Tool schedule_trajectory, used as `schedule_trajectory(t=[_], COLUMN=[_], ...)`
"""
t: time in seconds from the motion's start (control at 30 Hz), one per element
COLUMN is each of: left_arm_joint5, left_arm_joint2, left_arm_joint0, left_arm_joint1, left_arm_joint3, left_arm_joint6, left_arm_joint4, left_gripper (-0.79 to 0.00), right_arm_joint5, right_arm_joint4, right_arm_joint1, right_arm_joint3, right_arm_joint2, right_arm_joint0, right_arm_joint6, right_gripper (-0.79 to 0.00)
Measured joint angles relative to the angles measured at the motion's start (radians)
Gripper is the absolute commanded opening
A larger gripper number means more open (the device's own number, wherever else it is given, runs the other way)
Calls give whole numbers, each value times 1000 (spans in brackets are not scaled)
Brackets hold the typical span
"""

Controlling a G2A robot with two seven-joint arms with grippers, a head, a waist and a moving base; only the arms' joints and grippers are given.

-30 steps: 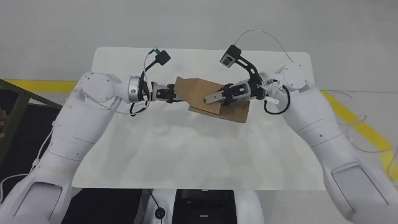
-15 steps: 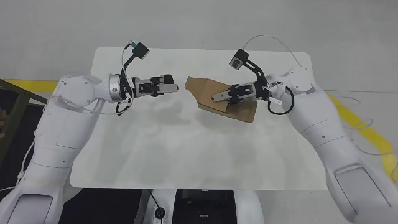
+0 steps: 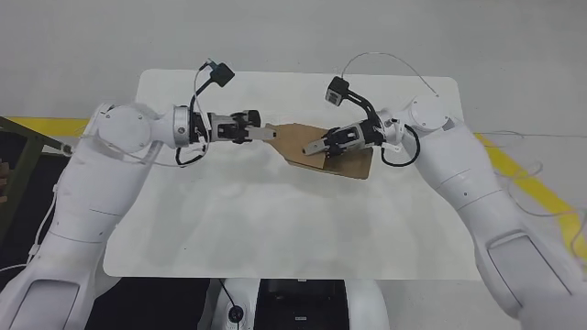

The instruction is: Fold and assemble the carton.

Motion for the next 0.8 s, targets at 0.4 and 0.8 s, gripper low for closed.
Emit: schedule_trajectory(t=[0.4, 0.8], left_arm_joint5=[5, -30], left_arm_joint2=[31, 41], left_arm_joint0=[-12, -13], left_arm_joint1=[-4, -8], left_arm_joint3=[53, 103], left_arm_joint6=[13, -31], left_arm_joint4=[-12, -135], left_gripper=[0, 0], right_arm_joint5=[8, 13], right_arm_joint4=[64, 92], right_arm_joint1=[10, 25], right_arm_joint3=[-98, -163], right_arm_joint2=[37, 65], right_arm_joint0=[-33, -68], right_arm_joint6=[10, 16], right_gripper=[-785, -785])
